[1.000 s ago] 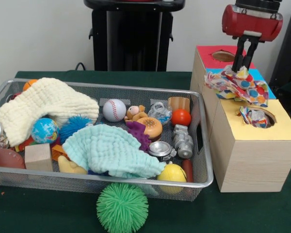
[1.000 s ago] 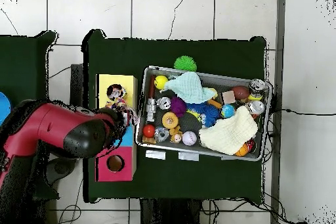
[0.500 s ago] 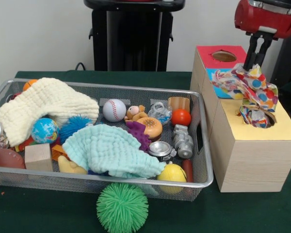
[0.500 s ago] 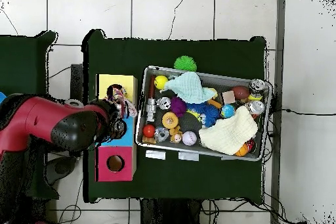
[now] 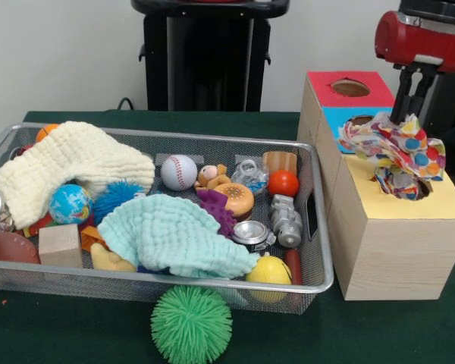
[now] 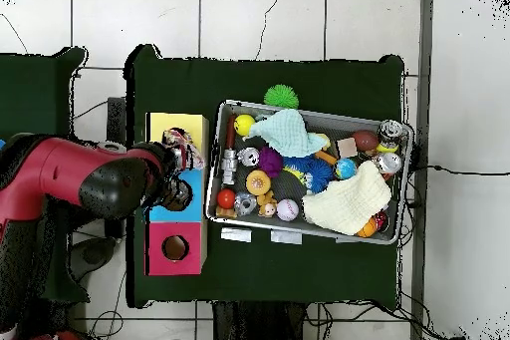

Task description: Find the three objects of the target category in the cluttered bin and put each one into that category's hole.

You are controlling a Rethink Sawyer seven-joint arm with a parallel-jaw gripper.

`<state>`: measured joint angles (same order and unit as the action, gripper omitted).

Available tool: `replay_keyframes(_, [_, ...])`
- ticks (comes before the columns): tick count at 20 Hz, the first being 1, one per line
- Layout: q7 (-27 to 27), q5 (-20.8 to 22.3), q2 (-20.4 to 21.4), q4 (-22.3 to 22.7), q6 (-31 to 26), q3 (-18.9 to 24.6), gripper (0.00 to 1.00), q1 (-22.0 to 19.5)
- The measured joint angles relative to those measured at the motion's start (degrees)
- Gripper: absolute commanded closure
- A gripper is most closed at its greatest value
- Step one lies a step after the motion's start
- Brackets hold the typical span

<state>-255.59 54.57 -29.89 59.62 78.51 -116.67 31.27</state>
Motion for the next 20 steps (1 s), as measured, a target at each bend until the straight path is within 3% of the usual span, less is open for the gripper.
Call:
replay_keyframes(12, [0.0, -0.51, -1.41, -0.2, -0.46, 0.08, 1.0, -0.03])
replay_keyframes(20, [0.0, -0.93, -1.63, -2.07, -6.66, 1.82, 1.0, -0.02])
